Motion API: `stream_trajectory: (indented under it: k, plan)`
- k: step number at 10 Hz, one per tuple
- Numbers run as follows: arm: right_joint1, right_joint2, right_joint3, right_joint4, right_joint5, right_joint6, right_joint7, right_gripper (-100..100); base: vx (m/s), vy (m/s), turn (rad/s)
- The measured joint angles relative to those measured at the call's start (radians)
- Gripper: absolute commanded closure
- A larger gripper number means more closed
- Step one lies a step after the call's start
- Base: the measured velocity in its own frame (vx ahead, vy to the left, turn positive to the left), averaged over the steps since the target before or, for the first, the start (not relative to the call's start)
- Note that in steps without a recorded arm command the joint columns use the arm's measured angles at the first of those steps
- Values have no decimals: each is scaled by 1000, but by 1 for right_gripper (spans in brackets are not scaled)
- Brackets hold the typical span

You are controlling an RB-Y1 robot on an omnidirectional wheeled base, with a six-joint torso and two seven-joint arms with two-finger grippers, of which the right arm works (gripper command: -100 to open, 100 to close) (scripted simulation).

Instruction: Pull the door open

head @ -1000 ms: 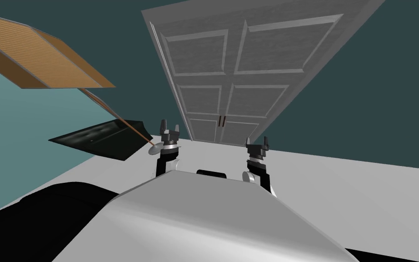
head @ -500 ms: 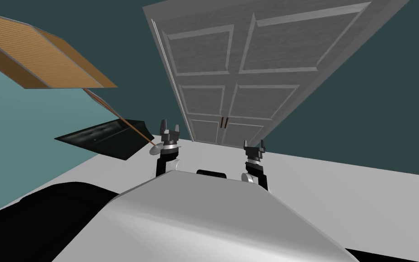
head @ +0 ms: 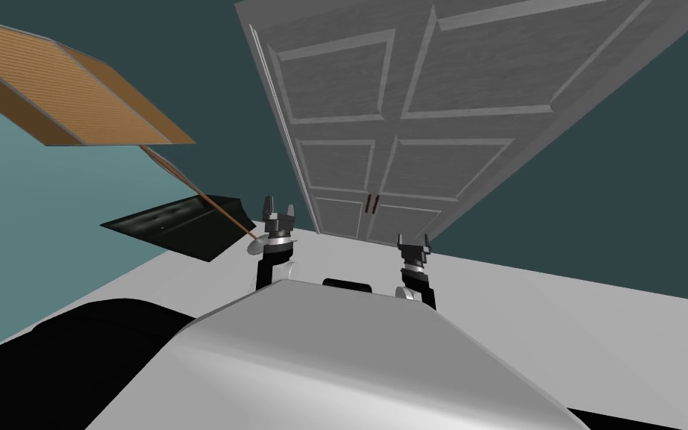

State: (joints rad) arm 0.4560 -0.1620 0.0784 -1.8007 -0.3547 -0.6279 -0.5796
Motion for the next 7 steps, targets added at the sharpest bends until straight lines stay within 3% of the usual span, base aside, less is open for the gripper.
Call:
stream_trajectory:
  k: [2, 7]
  plan:
    - [-1, -16, 12, 53, -19, -29, -53, -100, 107, 9, 53]
    - [-7, -48, 38, 153, -70, -66, -173, -100, 107, 22, 67]
